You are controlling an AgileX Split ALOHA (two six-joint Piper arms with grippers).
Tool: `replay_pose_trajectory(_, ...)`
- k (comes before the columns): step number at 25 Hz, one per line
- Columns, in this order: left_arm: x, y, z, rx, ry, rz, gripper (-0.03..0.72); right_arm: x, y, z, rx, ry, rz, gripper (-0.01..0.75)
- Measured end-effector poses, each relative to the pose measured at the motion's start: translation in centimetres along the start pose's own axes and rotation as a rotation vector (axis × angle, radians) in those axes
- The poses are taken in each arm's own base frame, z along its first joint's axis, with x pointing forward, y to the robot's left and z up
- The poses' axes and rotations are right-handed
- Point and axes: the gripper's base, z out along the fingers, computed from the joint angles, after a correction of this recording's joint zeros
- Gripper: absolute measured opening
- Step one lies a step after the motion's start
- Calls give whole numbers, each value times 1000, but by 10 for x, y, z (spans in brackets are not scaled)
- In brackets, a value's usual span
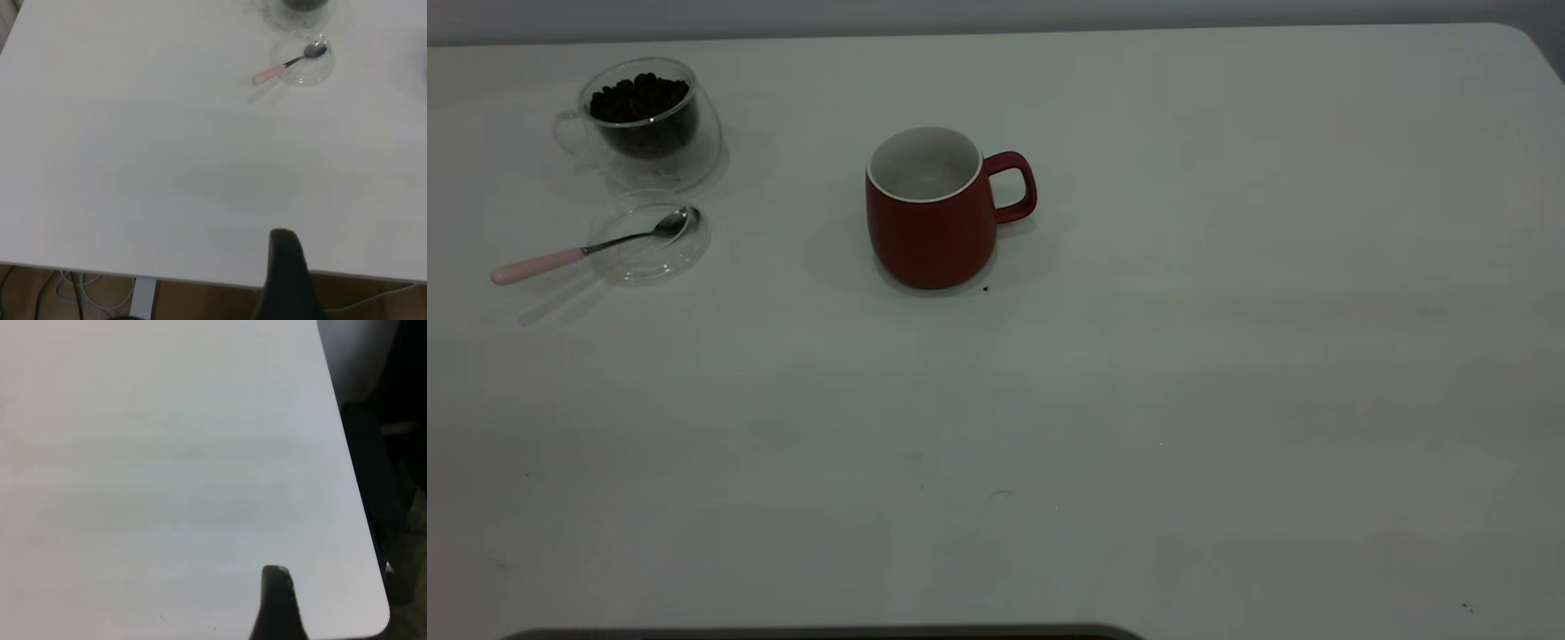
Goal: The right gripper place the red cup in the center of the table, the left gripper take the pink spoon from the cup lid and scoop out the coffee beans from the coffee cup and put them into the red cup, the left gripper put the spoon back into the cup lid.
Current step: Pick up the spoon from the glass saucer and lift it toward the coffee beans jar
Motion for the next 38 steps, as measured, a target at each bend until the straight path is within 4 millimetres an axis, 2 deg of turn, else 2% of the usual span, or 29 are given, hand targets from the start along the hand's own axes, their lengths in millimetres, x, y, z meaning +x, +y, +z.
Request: replay_pose_trajectory(38,0,0,0,0,0,-2,589,1,2,-2,-17,-16,-1,589)
